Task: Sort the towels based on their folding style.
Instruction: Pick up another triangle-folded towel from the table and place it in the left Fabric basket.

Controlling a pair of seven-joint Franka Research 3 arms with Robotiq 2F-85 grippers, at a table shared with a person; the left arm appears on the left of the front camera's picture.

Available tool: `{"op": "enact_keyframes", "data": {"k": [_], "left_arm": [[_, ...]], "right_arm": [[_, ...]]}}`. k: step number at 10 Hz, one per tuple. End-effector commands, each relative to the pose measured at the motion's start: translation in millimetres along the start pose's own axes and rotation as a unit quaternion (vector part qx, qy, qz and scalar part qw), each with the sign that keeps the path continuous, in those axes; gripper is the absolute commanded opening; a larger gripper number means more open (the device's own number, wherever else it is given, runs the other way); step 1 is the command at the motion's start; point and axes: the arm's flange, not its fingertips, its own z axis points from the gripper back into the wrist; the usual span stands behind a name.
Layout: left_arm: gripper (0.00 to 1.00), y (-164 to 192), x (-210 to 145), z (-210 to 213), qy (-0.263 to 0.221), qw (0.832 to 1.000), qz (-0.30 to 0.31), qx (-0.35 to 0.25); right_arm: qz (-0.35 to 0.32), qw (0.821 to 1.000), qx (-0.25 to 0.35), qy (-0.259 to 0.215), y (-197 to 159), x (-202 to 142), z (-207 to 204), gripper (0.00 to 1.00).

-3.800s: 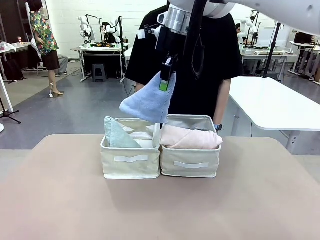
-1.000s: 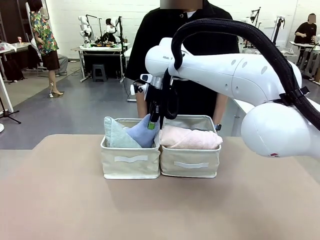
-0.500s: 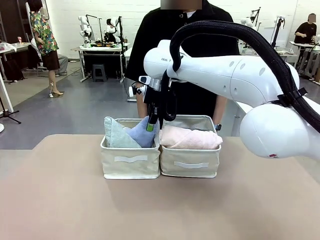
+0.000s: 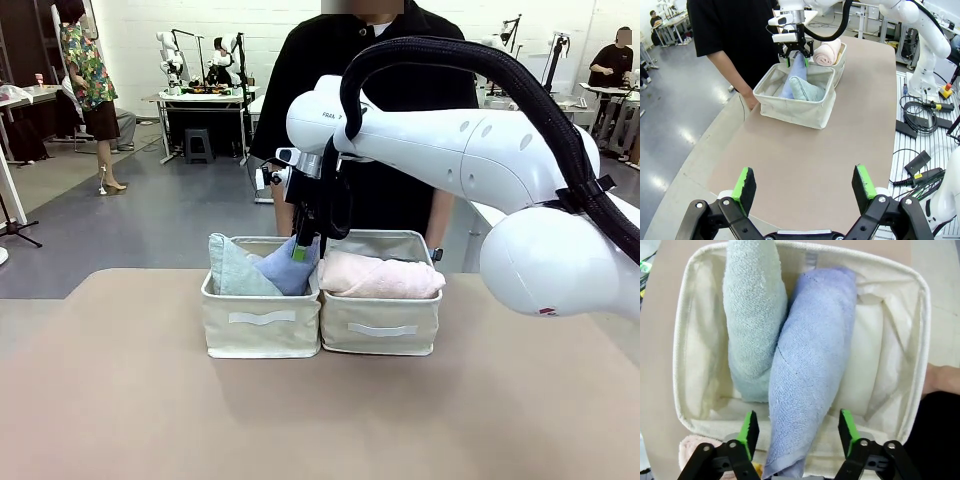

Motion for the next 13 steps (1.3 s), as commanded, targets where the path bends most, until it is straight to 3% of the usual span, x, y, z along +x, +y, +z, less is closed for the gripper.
{"op": "enact_keyframes", "data": {"k": [1, 7, 9, 11, 13], "left_arm": [[1.00, -1.4, 0.4, 2.0, -0.004, 1.000, -0.003, -0.001], [1.00, -1.4, 0.4, 2.0, -0.004, 1.000, -0.003, -0.001], [1.00, -1.4, 0.4, 2.0, -0.004, 1.000, -0.003, -0.001], [1.00, -1.4, 0.4, 2.0, -0.004, 1.000, -0.003, -0.001], [1.00, -1.4, 0.4, 2.0, -0.004, 1.000, -0.003, -0.001]], "right_arm": [[-0.012, 1.000, 0.005, -0.018, -8.4, 6.1, 5.7, 1.00], [-0.010, 1.000, 0.001, -0.026, 3.6, 12.2, 20.5, 1.00], [-0.054, 0.997, -0.053, -0.030, 75.0, 10.2, 106.7, 1.00], [-0.175, 0.980, -0.091, -0.026, 160.9, -50.2, 161.3, 1.00], [-0.298, 0.948, -0.113, -0.022, 256.9, -124.7, 191.4, 1.00]]}}
